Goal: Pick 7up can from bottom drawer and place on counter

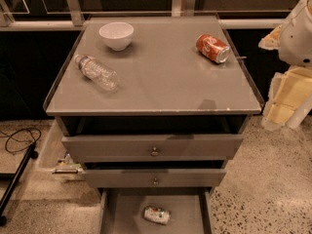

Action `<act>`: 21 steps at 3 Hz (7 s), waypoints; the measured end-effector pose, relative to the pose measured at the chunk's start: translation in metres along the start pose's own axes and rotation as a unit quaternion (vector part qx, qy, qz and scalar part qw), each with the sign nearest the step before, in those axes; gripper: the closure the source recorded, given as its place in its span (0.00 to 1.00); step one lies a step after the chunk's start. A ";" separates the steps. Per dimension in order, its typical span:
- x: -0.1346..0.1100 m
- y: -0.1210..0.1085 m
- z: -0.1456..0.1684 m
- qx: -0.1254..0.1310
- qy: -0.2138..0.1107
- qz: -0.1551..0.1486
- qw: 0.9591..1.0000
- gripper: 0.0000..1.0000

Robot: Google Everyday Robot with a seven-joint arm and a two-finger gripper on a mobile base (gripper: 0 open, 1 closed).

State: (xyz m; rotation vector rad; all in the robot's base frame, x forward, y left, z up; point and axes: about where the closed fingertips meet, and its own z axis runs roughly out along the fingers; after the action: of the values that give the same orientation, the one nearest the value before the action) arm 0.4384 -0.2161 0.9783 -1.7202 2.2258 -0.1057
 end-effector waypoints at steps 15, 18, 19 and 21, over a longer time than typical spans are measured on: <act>0.096 0.192 0.552 -0.157 -0.292 0.073 0.941 0.00; 0.073 0.201 0.600 -0.148 -0.320 0.067 0.933 0.00; 0.051 0.204 0.644 -0.139 -0.356 0.060 0.922 0.00; 0.029 0.212 0.699 -0.100 -0.377 0.040 0.920 0.00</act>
Offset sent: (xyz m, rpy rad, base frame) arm -0.0215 0.0041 -0.0696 0.0829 0.1179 0.0727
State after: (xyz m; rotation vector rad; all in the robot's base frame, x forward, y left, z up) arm 0.4441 -0.0899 0.2585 -1.4110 1.7418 0.7070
